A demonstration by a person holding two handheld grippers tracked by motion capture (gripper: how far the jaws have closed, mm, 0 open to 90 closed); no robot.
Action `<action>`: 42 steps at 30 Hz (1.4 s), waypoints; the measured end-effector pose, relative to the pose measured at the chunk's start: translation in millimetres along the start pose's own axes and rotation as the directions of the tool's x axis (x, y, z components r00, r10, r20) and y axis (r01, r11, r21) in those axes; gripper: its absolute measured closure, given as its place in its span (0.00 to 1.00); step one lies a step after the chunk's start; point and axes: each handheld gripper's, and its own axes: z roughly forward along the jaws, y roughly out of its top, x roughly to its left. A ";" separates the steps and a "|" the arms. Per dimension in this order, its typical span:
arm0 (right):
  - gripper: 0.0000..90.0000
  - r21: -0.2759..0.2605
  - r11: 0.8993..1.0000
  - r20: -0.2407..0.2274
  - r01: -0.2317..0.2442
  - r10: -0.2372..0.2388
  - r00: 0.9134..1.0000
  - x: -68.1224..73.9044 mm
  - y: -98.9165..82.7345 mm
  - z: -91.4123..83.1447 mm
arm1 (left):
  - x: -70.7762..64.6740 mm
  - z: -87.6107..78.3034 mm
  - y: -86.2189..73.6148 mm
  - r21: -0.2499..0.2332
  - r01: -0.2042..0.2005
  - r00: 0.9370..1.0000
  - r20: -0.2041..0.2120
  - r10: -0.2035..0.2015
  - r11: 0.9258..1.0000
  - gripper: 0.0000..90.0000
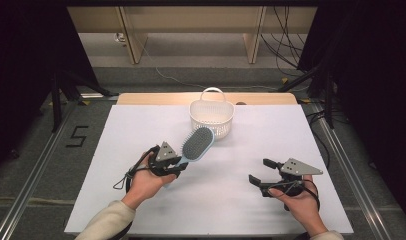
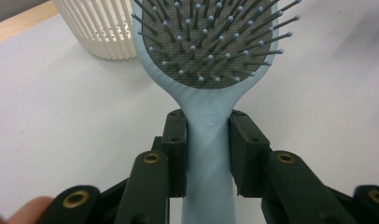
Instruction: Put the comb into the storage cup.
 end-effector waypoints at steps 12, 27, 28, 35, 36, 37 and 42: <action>0.18 -0.002 1.000 -0.003 0.002 -0.002 1.000 0.0 0.1 -0.2 | 2.8 -1.6 0.1 -0.033 0.014 1.000 -0.013 -0.014 0.999 0.77; 0.18 -0.002 1.000 -0.002 0.008 -0.008 1.000 -0.3 0.2 -0.4 | 5.2 -4.8 2.2 -0.080 0.009 1.000 -0.021 -0.011 0.997 0.77; 0.18 -0.001 1.000 -0.002 0.009 -0.009 1.000 -0.3 0.1 -0.4 | 5.5 -5.1 2.5 -0.082 0.011 1.000 -0.022 -0.013 0.997 0.77; 0.18 -0.003 1.000 0.000 0.008 -0.008 1.000 -0.5 0.1 -0.4 | 8.1 -5.2 2.8 -0.101 0.013 0.999 -0.037 -0.016 0.995 0.77; 0.18 -0.003 1.000 0.000 0.009 -0.009 1.000 -0.4 0.1 -0.4 | 8.1 -5.1 3.0 -0.103 0.014 0.999 -0.040 -0.018 0.995 0.77; 0.18 -0.002 1.000 0.000 0.009 -0.009 1.000 -0.4 0.1 -0.4 | 8.4 -5.2 3.2 -0.104 0.014 0.999 -0.039 -0.018 0.994 0.77; 0.18 -0.002 1.000 0.001 0.006 -0.006 1.000 -0.3 0.1 -0.2 | 9.6 -6.3 4.3 -0.123 0.022 0.999 -0.046 -0.028 0.992 0.77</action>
